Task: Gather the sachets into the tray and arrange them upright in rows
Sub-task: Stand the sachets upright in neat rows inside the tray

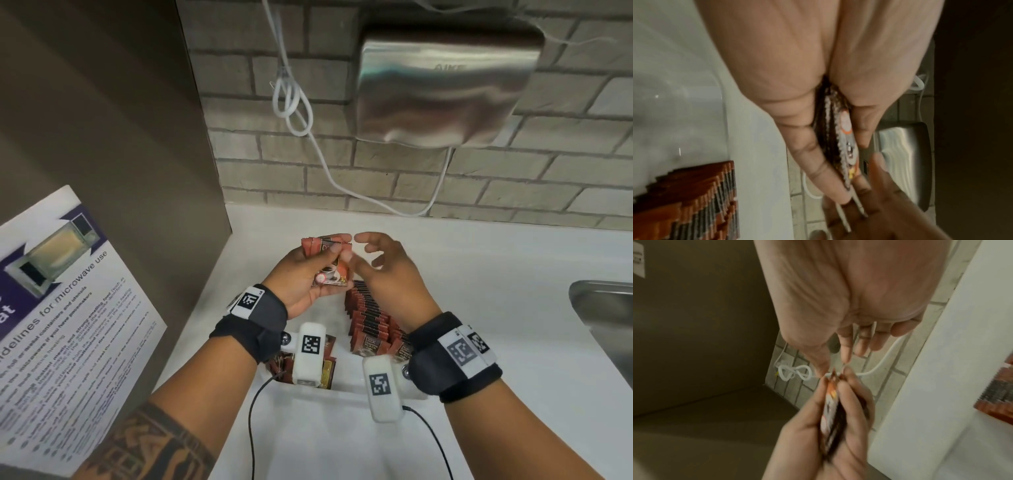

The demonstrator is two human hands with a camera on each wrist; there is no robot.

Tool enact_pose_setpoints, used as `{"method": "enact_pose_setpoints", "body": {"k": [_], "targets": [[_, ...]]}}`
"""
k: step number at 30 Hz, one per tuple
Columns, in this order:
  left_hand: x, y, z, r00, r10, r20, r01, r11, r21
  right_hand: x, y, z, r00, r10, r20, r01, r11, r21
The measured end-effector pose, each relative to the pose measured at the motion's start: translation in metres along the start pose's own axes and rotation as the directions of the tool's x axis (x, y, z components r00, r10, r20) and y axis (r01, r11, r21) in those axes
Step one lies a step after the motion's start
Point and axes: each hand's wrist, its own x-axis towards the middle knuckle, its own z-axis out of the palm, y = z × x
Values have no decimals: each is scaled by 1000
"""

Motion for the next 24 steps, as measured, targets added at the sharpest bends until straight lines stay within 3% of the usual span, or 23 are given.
{"method": "enact_pose_setpoints", "body": {"k": [2,6,9,17,21,24], "targets": [[-3,-2,-1,1000,8,20,-10,997,76,5,-9,-10,1000,-23,21,22,998,62],[-5,-7,0,999,17,48,-25,987,158,19,-18,-18,985,-41,165,44,999,-14],[-4,-7,-6,997,43,69,-57,974,219,27,-22,-22,986,-55,159,54,999,10],[7,-5,-16,987,149,-60,-112,906,407,39,-28,-12,978,-121,172,142,983,-114],[14,-4,-23,981,144,-128,-72,892,447,46,-34,-12,976,-137,169,173,959,-226],[15,-8,-35,984,66,-167,36,839,543,53,-31,-9,975,-143,170,195,916,-349]]}}
